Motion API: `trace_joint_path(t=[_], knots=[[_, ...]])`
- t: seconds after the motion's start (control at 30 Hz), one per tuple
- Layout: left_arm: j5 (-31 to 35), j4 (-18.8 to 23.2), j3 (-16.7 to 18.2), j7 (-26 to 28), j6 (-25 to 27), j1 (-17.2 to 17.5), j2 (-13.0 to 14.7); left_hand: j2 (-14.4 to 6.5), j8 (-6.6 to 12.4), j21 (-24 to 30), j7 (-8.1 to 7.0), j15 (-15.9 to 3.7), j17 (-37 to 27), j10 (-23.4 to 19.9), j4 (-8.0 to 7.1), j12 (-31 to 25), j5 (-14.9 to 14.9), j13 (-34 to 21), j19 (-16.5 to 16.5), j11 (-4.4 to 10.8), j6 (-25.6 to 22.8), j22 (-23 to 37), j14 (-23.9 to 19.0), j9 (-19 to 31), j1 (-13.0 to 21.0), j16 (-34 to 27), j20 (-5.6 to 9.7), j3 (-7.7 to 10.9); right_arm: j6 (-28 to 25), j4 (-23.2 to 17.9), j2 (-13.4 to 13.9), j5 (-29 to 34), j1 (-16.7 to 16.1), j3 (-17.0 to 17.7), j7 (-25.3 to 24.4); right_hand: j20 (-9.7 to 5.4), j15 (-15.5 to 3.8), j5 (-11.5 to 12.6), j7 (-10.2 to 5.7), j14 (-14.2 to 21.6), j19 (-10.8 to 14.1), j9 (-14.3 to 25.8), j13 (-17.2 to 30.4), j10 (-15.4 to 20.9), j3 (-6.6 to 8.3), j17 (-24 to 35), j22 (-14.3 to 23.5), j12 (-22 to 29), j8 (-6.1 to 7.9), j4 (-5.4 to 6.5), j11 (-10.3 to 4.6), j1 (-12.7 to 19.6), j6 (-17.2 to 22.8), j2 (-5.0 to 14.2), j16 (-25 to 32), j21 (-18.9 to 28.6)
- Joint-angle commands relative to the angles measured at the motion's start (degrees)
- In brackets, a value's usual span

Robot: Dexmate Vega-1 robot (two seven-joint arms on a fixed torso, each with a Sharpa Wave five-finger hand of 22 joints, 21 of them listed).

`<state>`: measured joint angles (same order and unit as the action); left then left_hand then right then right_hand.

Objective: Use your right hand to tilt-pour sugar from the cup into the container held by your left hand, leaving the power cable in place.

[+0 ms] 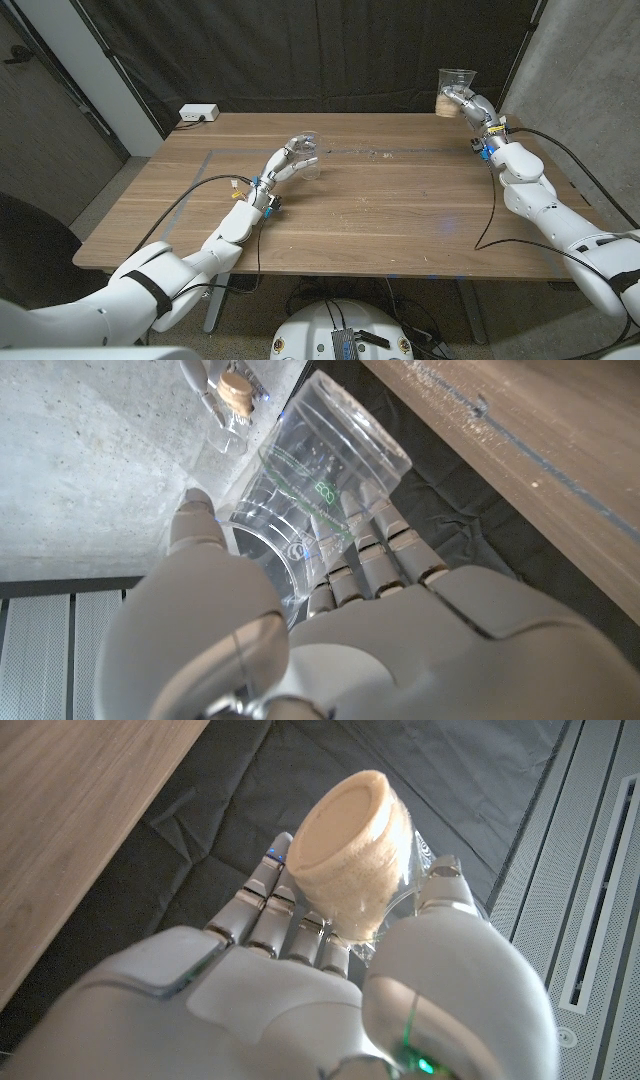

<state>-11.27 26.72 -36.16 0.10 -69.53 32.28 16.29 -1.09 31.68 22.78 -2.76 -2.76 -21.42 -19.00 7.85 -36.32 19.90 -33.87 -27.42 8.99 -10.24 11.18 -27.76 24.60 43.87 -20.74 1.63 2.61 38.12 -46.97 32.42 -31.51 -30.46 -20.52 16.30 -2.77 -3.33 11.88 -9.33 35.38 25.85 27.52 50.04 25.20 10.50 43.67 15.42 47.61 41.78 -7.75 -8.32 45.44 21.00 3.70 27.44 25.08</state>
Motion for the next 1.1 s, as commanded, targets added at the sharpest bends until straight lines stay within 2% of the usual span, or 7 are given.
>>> trace_joint_path(t=[0.03, 0.13, 0.3, 0.5, 0.9, 1.1], knots=[[0.75, 28.97, 4.08, 3.87, 15.88, 14.14, 7.82, -0.41, 0.43, 0.08, -0.12, -6.49, -0.15, -0.54, -0.27, -0.62, -0.21, -0.20, -0.56, 0.24, -0.51, 0.14, -0.79, 0.20, -0.02, 0.08, 0.11, 0.04, -3.42, -9.64, 2.26, -2.42, -5.87, 2.06, -2.91, -4.94, -9.97, 0.29, -0.53, 0.39, -0.24, 0.04, 0.40, 0.70, 0.12, 0.21, 0.02, 0.08, 0.55, -0.35, -0.04, 0.77, 0.93, 0.02, 0.03, 0.19], [0.34, 35.51, 5.45, 5.04, 20.46, 16.44, 9.27, -0.44, 0.53, 0.06, -0.20, -6.67, -0.20, -0.82, -0.40, -0.78, -0.41, -0.26, -0.57, 0.38, -0.66, 0.13, -1.15, 0.21, -0.11, 0.06, 0.17, -0.05, -6.52, -14.66, 3.81, -2.91, -8.35, 2.85, -5.16, -4.91, -9.95, 0.35, -0.58, 0.45, -0.27, 0.01, 0.38, 0.66, 0.08, 0.23, 0.00, -0.02, 0.52, -0.33, -0.19, 0.72, 0.89, -0.06, -0.07, 0.20], [0.21, 44.09, 7.25, 6.59, 26.72, 19.11, 11.18, -0.57, 0.60, 0.03, -0.20, -6.63, -0.28, -0.90, -0.63, -0.90, -0.77, -0.36, -0.60, 0.49, -0.69, 0.12, -1.39, 0.20, -0.25, 0.18, 0.17, -0.18, -10.95, -21.22, 6.10, -3.76, -11.26, 4.02, -7.35, -4.76, -9.94, 0.44, -0.50, 0.61, -0.28, -0.06, 0.34, 0.81, 0.04, 0.26, -0.03, -0.09, 0.48, -0.25, -0.05, 0.63, 0.87, -0.09, -0.15, 0.23], [0.52, 51.01, 8.87, 7.75, 31.63, 20.60, 12.82, -0.75, 0.79, -0.03, -0.02, -6.66, -0.36, -1.23, -0.82, -1.13, -1.21, -0.49, -0.59, 0.52, -1.06, 0.11, -1.85, 0.13, -0.26, 0.30, 0.13, -0.28, -15.05, -25.82, 7.54, -4.58, -12.97, 5.05, -9.12, -4.72, -9.94, 0.53, -0.49, 0.93, -0.12, -0.24, 0.07, 1.25, 0.00, 0.30, -0.06, -0.20, 0.33, -0.23, -0.27, 0.59, 0.77, -0.19, -0.17, 0.33], [1.62, 57.12, 10.85, 9.14, 34.42, 21.03, 13.66, -1.13, 1.23, -0.14, -0.38, -7.06, -0.50, -2.00, -0.94, -1.60, -1.97, -0.71, -0.57, 0.74, -1.88, 0.10, -2.74, 0.02, 0.14, 0.58, 0.18, -0.31, -17.52, -27.59, 7.58, -5.02, -13.09, 6.06, -10.41, -4.77, -9.97, 0.74, -0.63, 1.21, -0.05, -0.58, -0.05, 1.58, 0.01, 0.44, -0.12, -0.39, 0.17, -0.28, -0.19, 0.72, 0.99, -0.29, -0.30, 0.44], [1.73, 57.92, 11.20, 8.82, 34.76, 20.50, 13.70, -1.38, 1.60, -0.19, -0.34, -7.19, -0.59, -2.46, -0.96, -1.86, -2.36, -0.83, -0.57, 0.81, -2.62, 0.11, -3.31, -0.09, 0.47, 0.73, 0.40, -0.30, -18.12, -28.37, 7.69, -5.39, -13.69, 6.55, -10.74, -4.77, -9.96, 0.79, -0.65, 1.19, -0.03, -0.63, -0.04, 1.50, 0.00, 0.48, -0.15, -0.52, 0.13, -0.25, -0.01, 0.73, 0.97, -0.29, -0.43, 0.49]])
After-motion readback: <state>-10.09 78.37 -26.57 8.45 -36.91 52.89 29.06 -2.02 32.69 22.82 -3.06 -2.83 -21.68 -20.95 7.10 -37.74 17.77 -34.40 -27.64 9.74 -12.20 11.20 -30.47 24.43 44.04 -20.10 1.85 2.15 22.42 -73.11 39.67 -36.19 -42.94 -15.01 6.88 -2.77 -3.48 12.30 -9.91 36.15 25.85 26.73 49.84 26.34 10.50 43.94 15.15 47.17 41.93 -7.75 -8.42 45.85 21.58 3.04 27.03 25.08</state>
